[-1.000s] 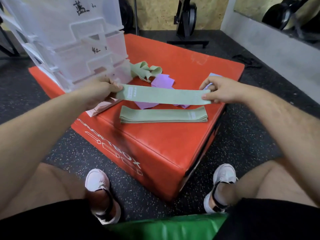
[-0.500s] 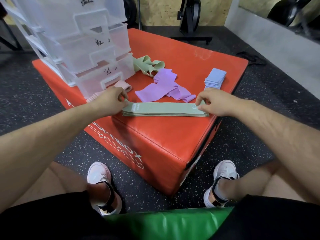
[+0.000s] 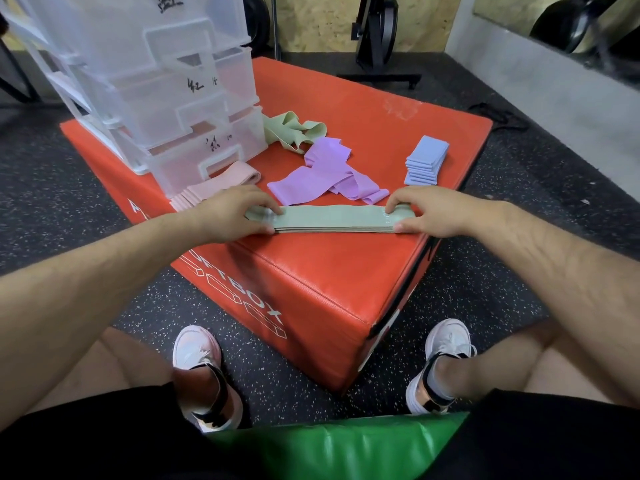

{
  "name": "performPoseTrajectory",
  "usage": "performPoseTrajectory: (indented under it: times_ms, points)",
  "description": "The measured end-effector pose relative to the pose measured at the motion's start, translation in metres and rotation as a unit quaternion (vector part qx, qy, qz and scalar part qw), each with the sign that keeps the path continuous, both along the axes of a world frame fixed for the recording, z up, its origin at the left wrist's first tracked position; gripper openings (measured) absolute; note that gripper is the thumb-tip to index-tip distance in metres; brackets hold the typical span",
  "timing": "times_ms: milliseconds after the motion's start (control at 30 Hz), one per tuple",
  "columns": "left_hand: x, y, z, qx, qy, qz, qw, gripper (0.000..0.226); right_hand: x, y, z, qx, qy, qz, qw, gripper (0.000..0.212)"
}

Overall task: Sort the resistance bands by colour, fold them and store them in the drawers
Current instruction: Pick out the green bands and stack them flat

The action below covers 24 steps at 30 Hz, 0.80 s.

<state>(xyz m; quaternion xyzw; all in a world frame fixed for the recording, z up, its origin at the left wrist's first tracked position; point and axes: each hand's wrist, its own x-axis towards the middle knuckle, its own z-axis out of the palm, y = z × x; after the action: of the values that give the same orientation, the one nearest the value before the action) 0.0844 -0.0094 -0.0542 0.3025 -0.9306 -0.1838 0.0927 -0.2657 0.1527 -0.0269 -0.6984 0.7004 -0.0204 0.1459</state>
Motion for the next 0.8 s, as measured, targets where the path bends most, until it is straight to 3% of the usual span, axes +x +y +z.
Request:
performPoseTrajectory:
  times_ms: [100, 233, 400, 567, 700, 800]
  points:
    - [0.0, 0.002, 0.003, -0.008, -0.017, 0.001, 1.0, 0.037, 0.001, 0.001, 0.002, -0.003, 0.02, 0.013, 1.0, 0.038]
    - [-0.007, 0.002, 0.01, -0.042, -0.043, 0.03, 0.998, 0.062, 0.006, -0.003, 0.01, -0.063, 0.013, 0.003, 0.998, 0.053]
    - [-0.032, -0.003, 0.028, -0.09, -0.005, 0.031, 0.995, 0.058, 0.034, -0.029, 0.018, -0.106, 0.015, 0.032, 0.994, 0.032]
    - [-0.068, -0.024, 0.044, -0.095, 0.003, 0.07, 0.993, 0.067, 0.065, -0.075, 0.031, -0.122, 0.04, 0.049, 0.99, 0.026]
    - [-0.091, -0.05, 0.046, -0.078, -0.059, 0.127, 0.987, 0.072, 0.073, -0.117, 0.033, -0.108, 0.027, 0.037, 0.993, 0.028]
    - [-0.104, -0.073, 0.038, -0.065, -0.097, 0.141, 0.983, 0.057, 0.076, -0.146, 0.03, -0.074, 0.03, 0.027, 0.996, 0.03]
